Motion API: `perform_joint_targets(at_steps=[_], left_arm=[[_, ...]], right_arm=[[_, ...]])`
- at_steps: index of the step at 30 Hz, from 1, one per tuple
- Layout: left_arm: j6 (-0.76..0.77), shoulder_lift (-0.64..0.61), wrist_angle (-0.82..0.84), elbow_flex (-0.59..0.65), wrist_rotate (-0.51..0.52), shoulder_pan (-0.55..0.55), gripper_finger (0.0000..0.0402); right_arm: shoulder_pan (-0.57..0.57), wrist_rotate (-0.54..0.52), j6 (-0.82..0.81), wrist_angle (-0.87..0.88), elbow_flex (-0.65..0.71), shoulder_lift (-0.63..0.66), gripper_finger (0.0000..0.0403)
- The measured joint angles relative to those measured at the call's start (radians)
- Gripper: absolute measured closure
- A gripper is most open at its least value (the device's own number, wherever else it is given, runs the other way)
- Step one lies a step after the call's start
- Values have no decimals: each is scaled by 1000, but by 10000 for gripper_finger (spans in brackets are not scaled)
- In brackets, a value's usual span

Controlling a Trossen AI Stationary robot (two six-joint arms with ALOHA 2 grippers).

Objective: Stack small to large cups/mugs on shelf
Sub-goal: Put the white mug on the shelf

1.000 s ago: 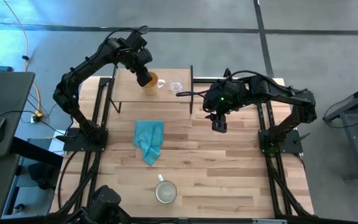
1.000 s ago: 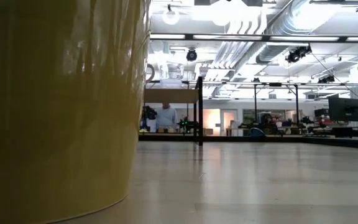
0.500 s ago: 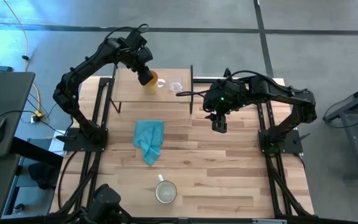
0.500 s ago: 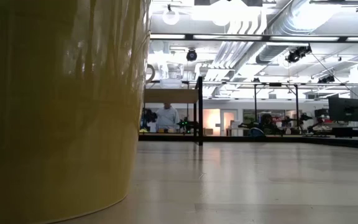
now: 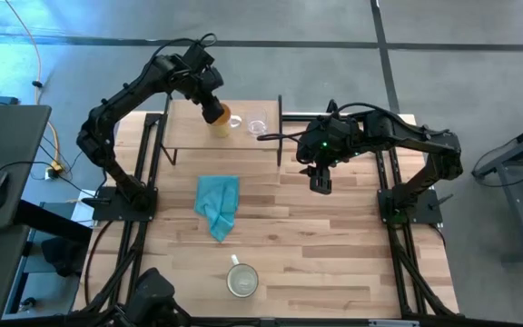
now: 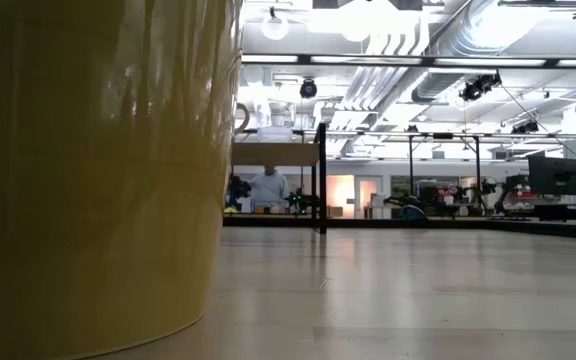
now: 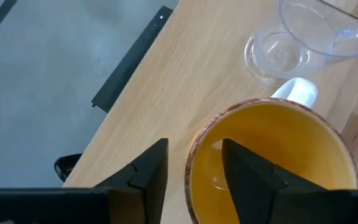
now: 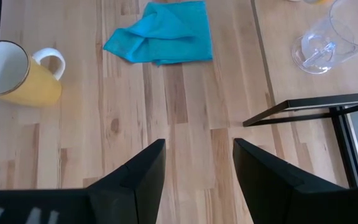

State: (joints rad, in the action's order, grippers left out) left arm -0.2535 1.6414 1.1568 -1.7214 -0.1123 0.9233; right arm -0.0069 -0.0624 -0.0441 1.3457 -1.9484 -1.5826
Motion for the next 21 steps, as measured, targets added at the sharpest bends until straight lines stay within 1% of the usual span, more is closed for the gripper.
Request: perform_joint_targets(at_steps=[10,18,21], left_arm=[[0,-64,-2,0,-1,0,262],[27,-174,50,0,-50,-1,261],[48,-220,71,0,-108,-1,261]], right_arm=[[0,3,9,0,0,0,222],[0,3,19,-1,0,0,222],[0,3,19,-5,0,0,222]])
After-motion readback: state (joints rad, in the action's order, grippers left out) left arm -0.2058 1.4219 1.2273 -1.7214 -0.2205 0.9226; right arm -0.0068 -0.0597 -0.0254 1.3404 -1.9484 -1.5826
